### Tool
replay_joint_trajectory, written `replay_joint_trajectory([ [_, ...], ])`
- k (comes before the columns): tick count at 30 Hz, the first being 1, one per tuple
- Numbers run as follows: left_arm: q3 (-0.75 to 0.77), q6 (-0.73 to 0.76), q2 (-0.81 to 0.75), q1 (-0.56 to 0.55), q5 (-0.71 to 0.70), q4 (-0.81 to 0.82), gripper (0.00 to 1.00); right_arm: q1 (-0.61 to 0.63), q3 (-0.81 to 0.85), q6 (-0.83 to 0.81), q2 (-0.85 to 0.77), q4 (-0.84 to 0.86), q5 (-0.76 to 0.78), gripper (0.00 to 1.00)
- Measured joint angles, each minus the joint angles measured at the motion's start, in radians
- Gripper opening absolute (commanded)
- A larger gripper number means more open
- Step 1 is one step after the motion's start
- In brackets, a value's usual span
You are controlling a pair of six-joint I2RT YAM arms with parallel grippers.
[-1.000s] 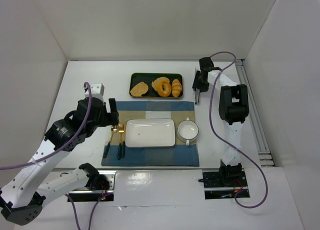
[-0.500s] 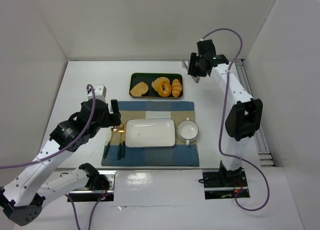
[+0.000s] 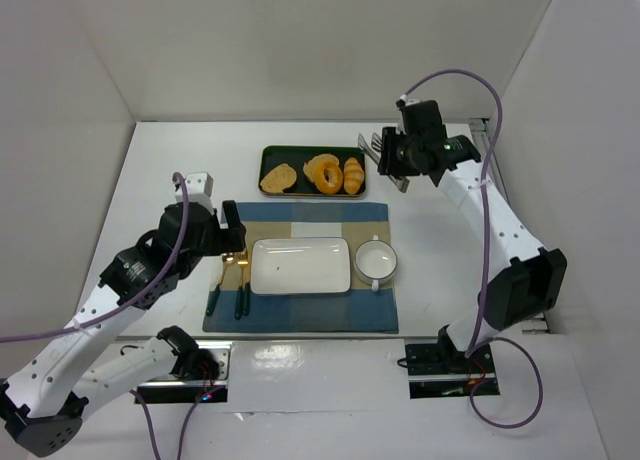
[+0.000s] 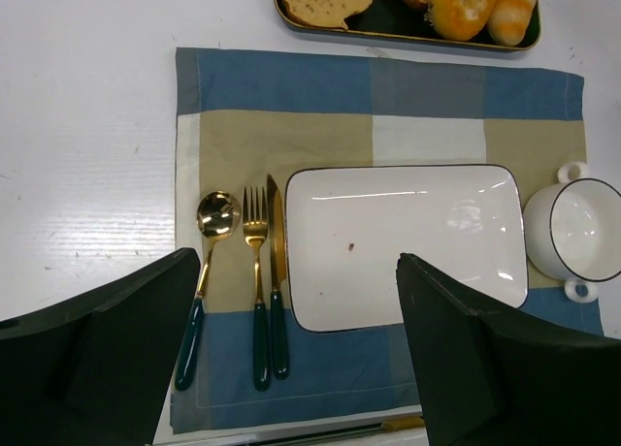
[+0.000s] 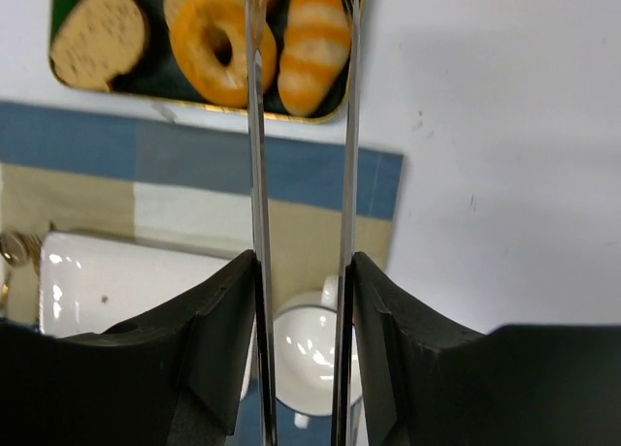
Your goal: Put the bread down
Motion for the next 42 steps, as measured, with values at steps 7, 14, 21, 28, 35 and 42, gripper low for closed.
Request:
replay_joint_trajectory([
  [7,-0.016,0.0,-0.021,0.0,0.023,0.014,0.96,0.0,-0.144,-0.034,-0.066,0.019,-0.035,0.51],
  [14,-0.023,0.0,-0.032,0.0,0.039,0.017,0.96,-0.006,-0.208,-0.071,-0.066,0.077,-0.108,0.51],
  [21,-0.05,-0.004,-0.046,0.0,0.047,0.027,0.96,-0.045,-0.289,-0.118,-0.055,0.18,-0.198,0.51],
  [28,-0.052,-0.022,-0.054,0.0,0.048,0.03,0.96,-0.088,-0.336,-0.155,0.011,0.274,-0.272,0.51],
  [35,-0.053,-0.023,-0.056,0.0,0.048,0.035,0.96,-0.106,-0.343,-0.166,0.084,0.335,-0.314,0.51],
  [42,-0.06,-0.023,-0.056,0.0,0.048,0.038,0.96,-0.108,-0.325,-0.167,0.142,0.35,-0.338,0.51],
])
